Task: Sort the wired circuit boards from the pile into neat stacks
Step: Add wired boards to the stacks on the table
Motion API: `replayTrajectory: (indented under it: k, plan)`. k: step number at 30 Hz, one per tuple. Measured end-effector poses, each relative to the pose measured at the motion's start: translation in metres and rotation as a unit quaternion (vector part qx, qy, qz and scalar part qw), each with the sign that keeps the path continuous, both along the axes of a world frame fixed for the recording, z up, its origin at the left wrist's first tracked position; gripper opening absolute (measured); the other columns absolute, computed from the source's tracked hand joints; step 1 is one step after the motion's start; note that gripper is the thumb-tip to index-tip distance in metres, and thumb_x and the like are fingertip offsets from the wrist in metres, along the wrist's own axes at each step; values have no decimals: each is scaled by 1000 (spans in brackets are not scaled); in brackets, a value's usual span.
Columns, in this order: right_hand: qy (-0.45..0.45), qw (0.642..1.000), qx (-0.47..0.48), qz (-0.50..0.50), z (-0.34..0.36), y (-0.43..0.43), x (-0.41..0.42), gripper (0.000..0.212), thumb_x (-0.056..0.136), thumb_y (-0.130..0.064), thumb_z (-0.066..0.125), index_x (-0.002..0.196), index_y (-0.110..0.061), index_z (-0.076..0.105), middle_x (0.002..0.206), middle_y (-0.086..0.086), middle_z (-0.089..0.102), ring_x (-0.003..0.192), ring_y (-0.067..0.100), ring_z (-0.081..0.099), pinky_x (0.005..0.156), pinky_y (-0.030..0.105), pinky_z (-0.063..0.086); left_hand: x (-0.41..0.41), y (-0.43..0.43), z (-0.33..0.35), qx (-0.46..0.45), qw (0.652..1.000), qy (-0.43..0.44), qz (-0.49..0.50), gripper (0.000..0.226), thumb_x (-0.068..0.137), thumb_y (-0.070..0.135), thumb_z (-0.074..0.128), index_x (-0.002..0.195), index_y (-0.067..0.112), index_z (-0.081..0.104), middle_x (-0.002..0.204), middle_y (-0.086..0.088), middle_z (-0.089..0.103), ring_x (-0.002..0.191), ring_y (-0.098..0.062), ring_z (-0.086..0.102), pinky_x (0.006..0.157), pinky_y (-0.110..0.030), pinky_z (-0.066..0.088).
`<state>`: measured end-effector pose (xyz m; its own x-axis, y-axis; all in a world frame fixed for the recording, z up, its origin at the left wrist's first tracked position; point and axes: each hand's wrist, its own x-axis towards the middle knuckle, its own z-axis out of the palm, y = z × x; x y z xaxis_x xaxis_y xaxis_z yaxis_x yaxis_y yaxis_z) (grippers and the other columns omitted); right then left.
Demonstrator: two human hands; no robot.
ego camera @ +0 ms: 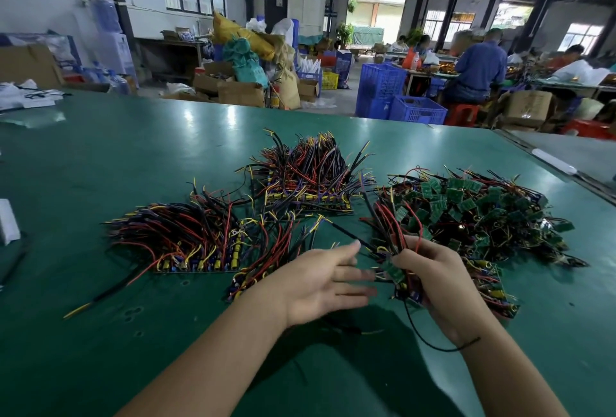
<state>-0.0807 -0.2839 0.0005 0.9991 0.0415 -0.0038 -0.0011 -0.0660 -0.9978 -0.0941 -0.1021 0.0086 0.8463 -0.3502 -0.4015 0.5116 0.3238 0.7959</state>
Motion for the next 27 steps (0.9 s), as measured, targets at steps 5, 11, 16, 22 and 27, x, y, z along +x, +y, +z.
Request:
replayTrajectory:
  k: [5,11,16,22,27]
  plan:
    - [34,998,13,54,-3,-4,-7,26,86,3,58,88,-15,76,81,17,55,72,28,40,70,42,30,22,-31,-3,-17,992,9,122,12,100,25,50,97,16,57,68,1,72,65,-17,65,58,-25,49]
    - [84,994,64,33,-3,-8,-7,15,90,4,53,93,-5,65,80,12,63,79,31,50,69,41,39,27,-40,-16,35,976,-97,192,10,96,15,57,92,11,63,70,1,69,65,-15,62,54,-24,52]
    - [140,976,160,55,-8,2,-8,19,94,-12,58,105,2,65,104,25,70,100,38,66,87,46,54,21,-50,-21,148,942,-184,240,20,94,23,62,106,10,71,96,-1,71,93,-19,65,90,-42,54]
    - [107,974,140,145,-14,12,-14,33,75,-24,75,99,-3,68,86,15,68,72,22,66,60,31,55,16,-52,-25,158,947,-173,222,39,96,22,57,132,8,57,122,-2,67,117,-14,59,106,-35,44]
    - [65,985,56,153,-13,9,-15,13,88,-9,67,101,-5,69,85,18,69,72,21,65,62,30,53,14,-49,-26,16,975,-140,170,46,102,31,39,147,38,29,128,-8,64,116,-21,61,95,-38,52]
